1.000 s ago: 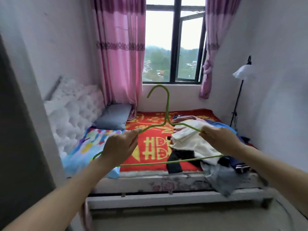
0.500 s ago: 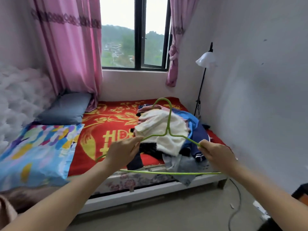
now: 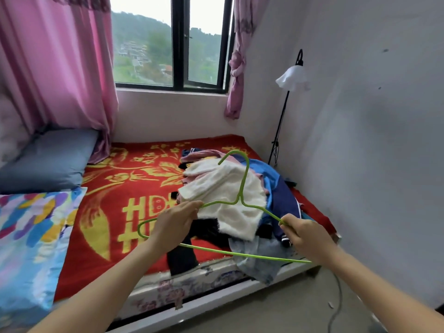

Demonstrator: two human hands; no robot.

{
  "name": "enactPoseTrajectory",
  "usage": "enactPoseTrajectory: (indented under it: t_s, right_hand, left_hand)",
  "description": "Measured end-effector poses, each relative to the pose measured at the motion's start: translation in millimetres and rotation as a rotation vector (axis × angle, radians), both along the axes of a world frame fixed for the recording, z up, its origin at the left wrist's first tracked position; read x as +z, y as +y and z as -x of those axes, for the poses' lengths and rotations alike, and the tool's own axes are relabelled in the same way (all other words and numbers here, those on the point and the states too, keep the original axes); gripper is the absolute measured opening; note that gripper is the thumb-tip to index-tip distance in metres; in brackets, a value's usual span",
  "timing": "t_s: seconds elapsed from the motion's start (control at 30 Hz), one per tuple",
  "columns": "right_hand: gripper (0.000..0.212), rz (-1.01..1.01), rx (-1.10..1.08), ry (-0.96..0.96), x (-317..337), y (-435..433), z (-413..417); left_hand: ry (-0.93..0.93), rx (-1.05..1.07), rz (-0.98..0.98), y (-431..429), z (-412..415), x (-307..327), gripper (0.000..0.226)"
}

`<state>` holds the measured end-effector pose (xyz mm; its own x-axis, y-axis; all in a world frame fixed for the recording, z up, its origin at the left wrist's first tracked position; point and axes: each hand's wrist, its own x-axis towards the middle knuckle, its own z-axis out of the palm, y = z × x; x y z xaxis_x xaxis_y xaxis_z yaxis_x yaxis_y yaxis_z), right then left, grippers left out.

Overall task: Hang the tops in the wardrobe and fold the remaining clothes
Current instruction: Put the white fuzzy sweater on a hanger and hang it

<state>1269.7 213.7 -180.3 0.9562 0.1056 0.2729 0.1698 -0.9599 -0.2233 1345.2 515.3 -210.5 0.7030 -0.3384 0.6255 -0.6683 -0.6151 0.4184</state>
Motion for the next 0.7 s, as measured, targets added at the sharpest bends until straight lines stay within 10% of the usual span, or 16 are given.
enactPoseTrajectory:
  t_s: [0.37,0.7]
  right_hand:
    - [0.011,-0.158,-0.069,0.138,-27,-16,-76]
    - [0.008,-0.76,-0.002,0.142,-34,-89,-186]
  left_hand:
    - [0.067,-0.181,0.001,-51,-102,-26,0.03]
    - [0.135,-0.268,-0.061,-167,-199,-32,0.027]
